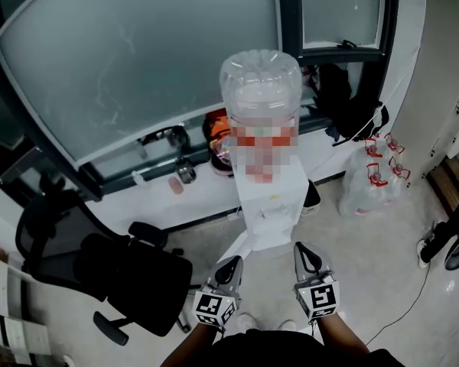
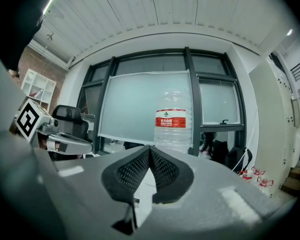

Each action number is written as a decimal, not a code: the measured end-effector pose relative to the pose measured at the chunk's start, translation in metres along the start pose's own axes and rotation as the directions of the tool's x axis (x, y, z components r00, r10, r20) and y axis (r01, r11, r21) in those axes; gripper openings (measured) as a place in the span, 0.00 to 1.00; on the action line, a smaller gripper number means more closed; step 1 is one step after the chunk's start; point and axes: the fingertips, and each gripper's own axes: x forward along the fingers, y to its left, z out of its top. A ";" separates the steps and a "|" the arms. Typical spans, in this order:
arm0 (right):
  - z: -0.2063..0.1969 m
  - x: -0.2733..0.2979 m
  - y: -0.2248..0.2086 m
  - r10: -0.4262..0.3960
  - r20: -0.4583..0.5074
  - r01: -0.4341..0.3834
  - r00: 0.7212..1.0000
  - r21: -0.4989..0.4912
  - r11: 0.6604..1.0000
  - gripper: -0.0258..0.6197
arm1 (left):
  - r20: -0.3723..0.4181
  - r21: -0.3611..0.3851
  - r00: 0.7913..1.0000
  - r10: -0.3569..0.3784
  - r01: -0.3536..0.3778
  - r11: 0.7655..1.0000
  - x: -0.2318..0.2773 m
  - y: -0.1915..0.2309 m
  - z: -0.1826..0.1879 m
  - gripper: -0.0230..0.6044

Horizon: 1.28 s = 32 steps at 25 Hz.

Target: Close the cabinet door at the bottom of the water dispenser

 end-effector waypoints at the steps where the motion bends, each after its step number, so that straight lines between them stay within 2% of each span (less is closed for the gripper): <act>1: 0.000 0.004 0.003 0.000 -0.004 0.000 1.000 -0.003 1.000 0.04 | 0.002 -0.006 1.000 -0.001 0.001 1.000 0.000 0.005 0.001 0.07; 8: 0.002 0.023 0.024 0.021 -0.011 -0.021 1.000 -0.078 0.997 0.04 | 0.023 0.002 1.000 -0.005 0.005 1.000 0.005 0.035 0.000 0.07; 13: -0.007 0.024 0.010 0.003 -0.021 -0.004 1.000 -0.018 1.000 0.04 | -0.006 -0.008 1.000 0.006 -0.006 1.000 0.015 0.031 -0.006 0.07; 20: -0.015 0.031 -0.011 0.027 -0.057 -0.028 0.998 -0.019 0.999 0.04 | -0.001 -0.045 0.999 0.047 -0.047 0.998 0.031 0.028 -0.008 0.07; 23: -0.020 0.037 -0.015 0.040 -0.060 -0.041 0.997 -0.012 0.999 0.04 | -0.018 -0.028 0.998 0.060 -0.061 0.998 0.037 0.032 -0.009 0.07; 28: -0.043 0.046 -0.019 0.051 -0.073 -0.051 0.996 0.003 0.999 0.04 | -0.041 0.032 0.999 0.033 -0.032 0.999 0.051 0.034 -0.024 0.07; 32: -0.076 0.064 -0.019 0.068 -0.066 -0.068 0.996 -0.003 0.998 0.04 | -0.038 0.008 0.997 0.063 -0.063 0.998 0.067 0.049 -0.055 0.07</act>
